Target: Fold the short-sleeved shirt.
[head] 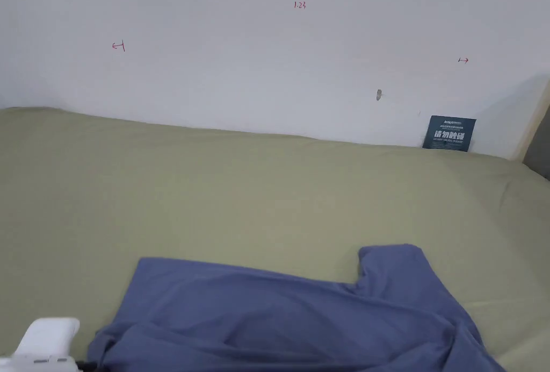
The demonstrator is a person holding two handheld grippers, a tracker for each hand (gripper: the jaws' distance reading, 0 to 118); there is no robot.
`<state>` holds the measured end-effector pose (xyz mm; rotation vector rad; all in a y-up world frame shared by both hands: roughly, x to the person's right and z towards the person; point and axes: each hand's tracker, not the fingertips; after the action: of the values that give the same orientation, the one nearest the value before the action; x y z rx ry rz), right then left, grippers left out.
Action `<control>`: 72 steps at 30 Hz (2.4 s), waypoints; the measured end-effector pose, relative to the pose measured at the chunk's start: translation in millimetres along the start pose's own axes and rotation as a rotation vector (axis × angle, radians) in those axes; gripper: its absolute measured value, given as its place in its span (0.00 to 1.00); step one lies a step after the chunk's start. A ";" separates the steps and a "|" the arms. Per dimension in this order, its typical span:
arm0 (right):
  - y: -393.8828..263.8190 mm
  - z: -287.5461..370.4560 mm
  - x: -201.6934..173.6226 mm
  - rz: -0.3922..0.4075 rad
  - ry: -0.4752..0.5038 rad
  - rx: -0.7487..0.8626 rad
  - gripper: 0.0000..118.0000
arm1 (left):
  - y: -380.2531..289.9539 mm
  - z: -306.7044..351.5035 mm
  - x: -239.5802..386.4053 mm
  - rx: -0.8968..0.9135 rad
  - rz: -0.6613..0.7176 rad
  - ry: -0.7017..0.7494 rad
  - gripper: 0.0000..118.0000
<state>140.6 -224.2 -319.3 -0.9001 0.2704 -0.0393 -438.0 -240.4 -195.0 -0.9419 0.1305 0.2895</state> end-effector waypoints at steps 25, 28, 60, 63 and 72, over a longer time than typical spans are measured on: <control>-19.5 71.6 -51.1 0.031 -0.031 0.061 0.65 | -45.7 67.7 56.8 0.103 -0.001 -0.022 0.70; -13.8 59.6 -94.5 0.099 -0.065 0.100 0.63 | -30.6 64.4 106.3 0.198 -0.027 0.099 0.64; 12.7 -26.5 -111.6 0.122 -0.054 0.018 0.01 | 152.2 -144.9 16.3 -0.210 0.122 0.109 0.97; 13.7 -30.4 -105.5 0.121 -0.040 0.013 0.01 | 151.7 -160.1 22.9 -0.258 0.079 0.144 0.94; 141.1 -82.8 -53.6 0.138 -0.038 -0.129 0.67 | 143.0 -128.0 36.8 -0.172 0.050 0.050 0.00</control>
<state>57.1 -192.1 -466.4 -1.0070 0.3017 0.1237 -444.0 -258.3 -389.6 -1.1184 0.1770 0.3276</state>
